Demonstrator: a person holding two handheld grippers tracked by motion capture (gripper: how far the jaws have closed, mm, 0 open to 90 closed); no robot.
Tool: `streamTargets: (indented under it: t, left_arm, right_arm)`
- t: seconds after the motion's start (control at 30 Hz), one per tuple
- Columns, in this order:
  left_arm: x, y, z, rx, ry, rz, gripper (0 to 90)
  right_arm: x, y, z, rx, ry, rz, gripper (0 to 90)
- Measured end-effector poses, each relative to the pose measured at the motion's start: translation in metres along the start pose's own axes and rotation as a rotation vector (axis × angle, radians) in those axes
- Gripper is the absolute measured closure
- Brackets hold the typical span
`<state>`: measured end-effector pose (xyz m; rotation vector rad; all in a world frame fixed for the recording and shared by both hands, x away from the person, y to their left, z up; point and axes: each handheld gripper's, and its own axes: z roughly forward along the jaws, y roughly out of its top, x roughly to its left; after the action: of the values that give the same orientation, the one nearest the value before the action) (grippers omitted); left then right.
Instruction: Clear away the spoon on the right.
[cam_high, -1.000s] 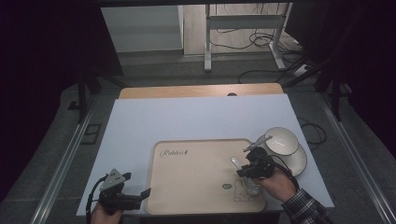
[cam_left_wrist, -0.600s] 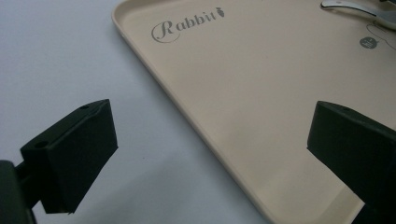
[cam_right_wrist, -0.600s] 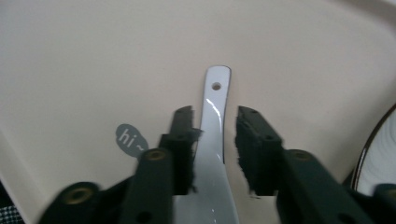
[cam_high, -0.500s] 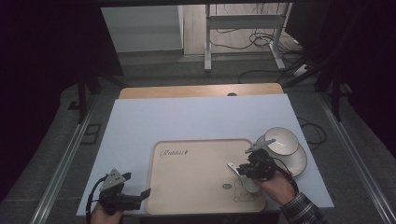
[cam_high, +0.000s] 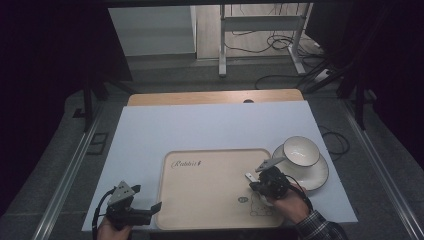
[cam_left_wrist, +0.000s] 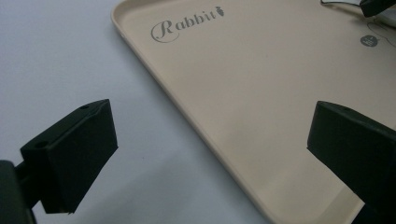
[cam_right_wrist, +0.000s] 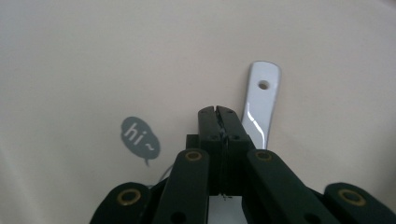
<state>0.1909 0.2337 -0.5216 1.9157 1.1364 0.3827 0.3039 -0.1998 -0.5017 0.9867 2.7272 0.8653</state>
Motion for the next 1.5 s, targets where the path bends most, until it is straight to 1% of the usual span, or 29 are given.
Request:
streamTargets:
  t: [0.33, 0.6, 0.73, 0.83, 0.9, 1.1, 1.23, 1.5]
  left_arm:
    - [0.0, 0.0, 0.0, 0.005, 0.001, 0.005, 1.2]
    - [0.0, 0.0, 0.0, 0.006, 0.001, 0.007, 1.3]
    - [-0.001, 0.0, 0.0, 0.006, 0.001, 0.007, 1.2]
    - [0.0, 0.0, 0.0, 0.006, 0.001, 0.006, 1.3]
    - [0.0, 0.0, 0.001, 0.006, 0.001, 0.006, 1.2]
    - [0.0, 0.0, 0.0, 0.006, 0.001, 0.007, 1.2]
    - [-0.001, 0.0, 0.0, 0.007, 0.001, 0.009, 1.2]
    - [-0.001, 0.0, 0.001, 0.009, 0.002, 0.011, 1.2]
  right_arm:
    - [-0.013, -0.003, -0.001, -0.012, -0.033, 0.036, 89.9]
    - [-0.019, -0.004, -0.002, -0.019, -0.041, 0.056, 88.6]
    - [-0.018, -0.004, -0.004, -0.036, -0.042, 0.057, 87.7]
    - [-0.017, -0.003, -0.008, -0.06, -0.051, 0.053, 85.8]
    - [-0.017, -0.002, -0.009, -0.064, -0.052, 0.054, 85.2]
    - [-0.017, -0.002, -0.012, -0.083, -0.058, 0.049, 81.0]
    - [-0.016, -0.002, -0.016, -0.107, -0.07, 0.037, 76.7]
    - [-0.018, -0.003, -0.021, -0.134, -0.086, 0.035, 70.3]
